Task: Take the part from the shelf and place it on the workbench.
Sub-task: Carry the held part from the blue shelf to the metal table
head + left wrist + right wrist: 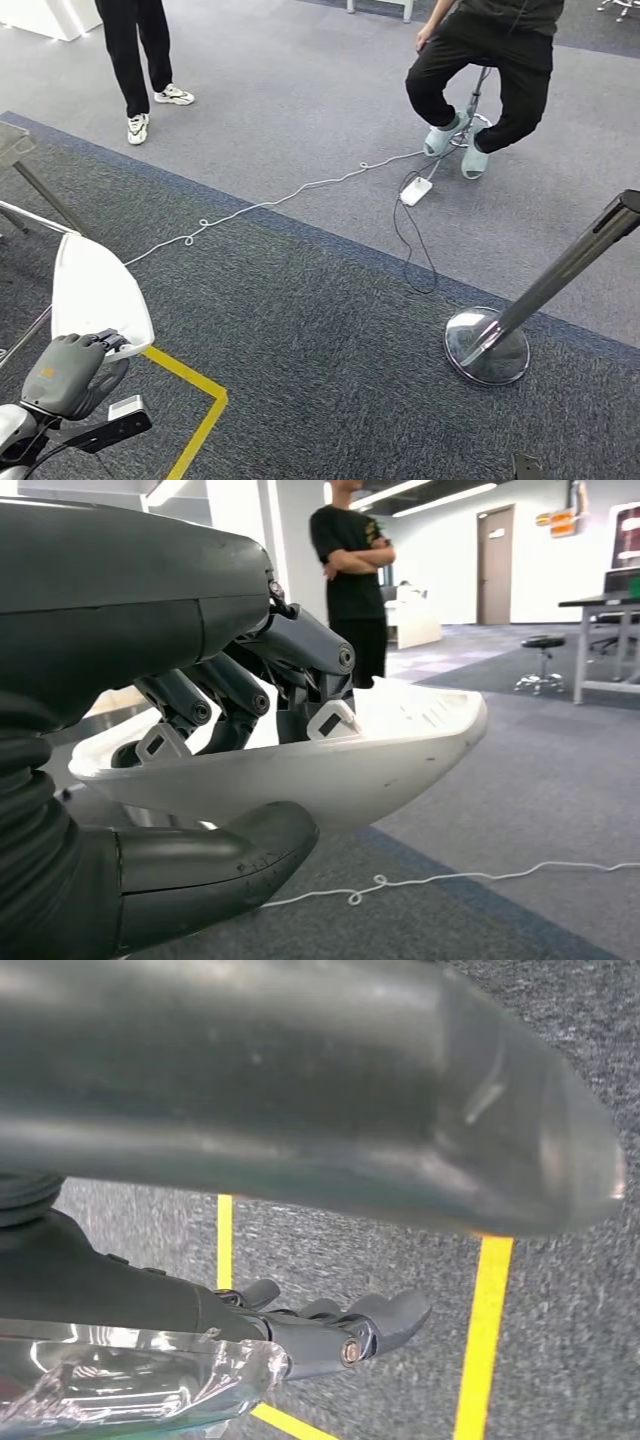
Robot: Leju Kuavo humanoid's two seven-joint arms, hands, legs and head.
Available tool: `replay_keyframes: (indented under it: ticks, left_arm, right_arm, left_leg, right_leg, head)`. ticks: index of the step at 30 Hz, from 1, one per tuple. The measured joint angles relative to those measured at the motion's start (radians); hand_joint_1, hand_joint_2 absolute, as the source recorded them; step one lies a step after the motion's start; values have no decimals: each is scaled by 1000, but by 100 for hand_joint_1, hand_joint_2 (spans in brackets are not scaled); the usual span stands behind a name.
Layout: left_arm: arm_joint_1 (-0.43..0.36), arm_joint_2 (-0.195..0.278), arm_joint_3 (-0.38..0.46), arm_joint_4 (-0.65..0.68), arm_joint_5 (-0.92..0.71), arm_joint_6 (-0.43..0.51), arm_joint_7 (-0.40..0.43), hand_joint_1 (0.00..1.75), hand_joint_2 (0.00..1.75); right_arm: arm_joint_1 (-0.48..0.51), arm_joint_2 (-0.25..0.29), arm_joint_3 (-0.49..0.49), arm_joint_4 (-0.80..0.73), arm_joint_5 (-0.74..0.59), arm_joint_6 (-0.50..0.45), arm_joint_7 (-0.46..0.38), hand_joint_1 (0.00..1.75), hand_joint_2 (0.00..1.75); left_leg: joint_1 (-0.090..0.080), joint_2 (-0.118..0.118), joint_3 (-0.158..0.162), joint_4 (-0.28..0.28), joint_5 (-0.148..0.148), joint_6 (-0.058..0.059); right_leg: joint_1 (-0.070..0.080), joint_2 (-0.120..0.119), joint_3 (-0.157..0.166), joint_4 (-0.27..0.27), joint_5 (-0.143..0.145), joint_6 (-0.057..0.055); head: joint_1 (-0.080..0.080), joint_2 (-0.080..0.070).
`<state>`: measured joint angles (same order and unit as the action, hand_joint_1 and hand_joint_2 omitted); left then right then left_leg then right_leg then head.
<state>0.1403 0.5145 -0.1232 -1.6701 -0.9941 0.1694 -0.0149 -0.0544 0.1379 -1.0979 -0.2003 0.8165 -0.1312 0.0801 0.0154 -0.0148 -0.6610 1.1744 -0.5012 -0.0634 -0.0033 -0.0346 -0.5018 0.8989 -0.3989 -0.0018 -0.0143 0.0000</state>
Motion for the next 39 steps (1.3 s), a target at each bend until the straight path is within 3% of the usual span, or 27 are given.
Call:
replay_keyframes:
  ticks: [1,3,5,7,8,9,10,12,13,14,15,16,18,20,21,22,24,26,28,29,30,32,34,36,38,39]
  left_arm:
    - [1,0,0,0,0,0,0,175,175]
    - [-1,1,1,-2,0,0,0,175,175]
    - [-4,1,2,-4,0,1,0,175,175]
    - [-1,2,2,-6,0,2,0,175,175]
    - [2,3,3,-7,0,2,0,175,175]
    - [3,4,3,-8,0,2,0,175,175]
    - [2,4,4,-9,0,3,0,175,175]
    - [2,3,3,-10,-1,3,0,175,175]
    - [3,2,2,-10,-1,2,0,175,175]
    - [4,1,1,-10,-1,2,0,175,175]
    - [6,1,1,-10,-1,2,0,175,175]
    - [6,0,1,-10,-1,1,0,175,175]
    - [4,0,1,-10,-1,0,0,175,175]
    - [1,-1,1,-10,-1,-2,0,175,175]
    - [0,-2,1,-10,-1,-3,0,175,175]
    - [0,-2,1,-10,-1,-3,0,175,175]
    - [1,-1,1,-10,-1,-3,0,175,175]
    - [-1,0,1,-10,-1,-3,0,175,175]
    - [-1,-1,0,-10,-1,-3,0,175,175]
    - [2,-2,0,-10,-1,-3,1,175,175]
    - [4,-2,0,-10,-1,-3,1,175,175]
    - [6,-1,0,-10,-1,-3,1,175,175]
    - [3,0,1,-10,-1,-3,1,175,175]
    - [1,-1,1,-11,-2,-3,2,175,175]
    - [5,-1,2,-12,-3,-3,3,175,175]
    - [6,0,2,-12,-3,-3,3,175,175]
  right_arm:
    - [-1,0,0,0,1,0,0,0,0]
    - [-1,0,0,0,1,0,0,0,0]
    - [0,0,0,0,2,0,-1,0,0]
    - [-1,0,0,0,2,0,-1,0,0]
    - [-3,0,0,0,2,0,-1,0,0]
    - [-5,0,0,0,2,0,-1,0,0]
    - [-6,0,0,0,2,0,-1,0,0]
    - [-5,1,1,0,3,0,-1,0,0]
    - [-3,1,1,0,3,0,-1,0,0]
    - [-1,0,1,0,3,-1,-1,0,0]
    - [1,0,0,0,4,-1,-1,0,0]
    - [1,0,0,0,4,-1,-1,0,0]
    - [0,0,0,0,6,0,-1,0,0]
    - [0,-1,1,0,7,-1,-1,0,0]
    - [0,-1,1,0,7,-1,-2,0,0]
    - [-1,-1,0,0,7,-1,-2,0,0]
    - [-3,-1,0,0,8,-1,-3,0,0]
    - [-2,-1,0,0,9,-2,-4,0,0]
    - [1,-2,0,0,9,-2,-3,0,0]
    - [2,-2,0,0,9,-2,-3,0,0]
    - [2,-2,0,0,9,-2,-3,0,0]
    - [0,-1,0,0,9,-2,-3,0,0]
    - [0,-4,0,-1,10,-3,-3,0,0]
    - [0,-6,0,-2,10,-4,-3,0,0]
    - [-1,-5,0,-2,10,-4,-3,0,0]
    - [-2,-5,0,-2,10,-4,-3,0,0]
  left_leg:
    - [-1,9,30,-59,35,2]
    - [-5,68,121,-219,99,9]
    - [-9,109,172,-309,122,17]
    - [-10,88,174,-323,128,28]
    - [-10,74,175,-326,131,34]
    - [-8,61,176,-328,134,40]
    - [-6,48,177,-330,137,45]
    - [-5,22,174,-330,140,51]
    - [-5,8,173,-330,140,52]
    - [-6,-7,172,-330,140,52]
    - [-6,-22,173,-330,141,52]
    - [-6,-36,175,-330,141,51]
    - [-4,-61,176,-329,140,45]
    - [-3,-83,173,-328,140,34]
    - [-3,-96,170,-330,141,28]
    - [-1,-108,168,-332,143,23]
    - [-1,-85,155,-314,130,14]
    - [-4,-28,101,-205,67,9]
    - [-4,-5,21,-47,-3,3]
    - [-4,-3,-3,0,-15,2]
    - [-4,-1,-8,7,-6,0]
    - [-4,18,50,-102,61,-1]
    - [-3,85,138,-257,120,-1]
    - [-2,121,175,-325,135,9]
    - [-1,93,174,-329,136,27]
    - [0,80,175,-329,137,34]
  right_leg:
    - [0,-12,2,0,-1,1]
    - [3,-32,7,0,-6,8]
    - [8,-52,13,1,-12,21]
    - [8,-79,21,-2,-16,34]
    - [6,-78,23,2,-23,40]
    - [4,-62,15,24,-40,46]
    - [2,-36,-6,72,-68,51]
    - [1,17,-84,233,-140,55]
    - [1,27,-124,307,-163,55]
    - [2,32,-148,345,-167,54]
    - [3,34,-151,339,-149,52]
    - [3,40,-131,287,-113,49]
    - [1,92,-56,122,-36,44]
    - [0,138,-2,16,0,35]
    - [1,141,8,-1,2,29]
    - [1,127,11,-4,4,21]
    - [0,101,14,-13,10,7]
    - [-2,73,16,-21,14,-1]
    - [-2,42,14,-23,14,-3]
    - [-2,28,14,-23,13,-3]
    - [-3,13,15,-24,12,-2]
    - [-6,-13,20,-25,8,3]
    - [-2,-34,27,-22,-1,15]
    - [4,-57,37,-23,-9,29]
    - [2,-76,48,-26,-17,42]
    - [0,-63,47,-14,-30,49]
  head:
    - [0,0]
    - [-1,0]
    - [-2,0]
    - [-2,0]
    - [-1,0]
    - [1,0]
    - [4,0]
    - [10,0]
    - [12,0]
    - [12,0]
    - [13,0]
    - [13,0]
    - [13,0]
    - [13,0]
    - [13,0]
    - [14,0]
    - [11,0]
    - [7,0]
    - [5,0]
    - [5,0]
    - [5,0]
    - [5,0]
    - [2,0]
    - [3,0]
    - [6,0]
    - [7,0]
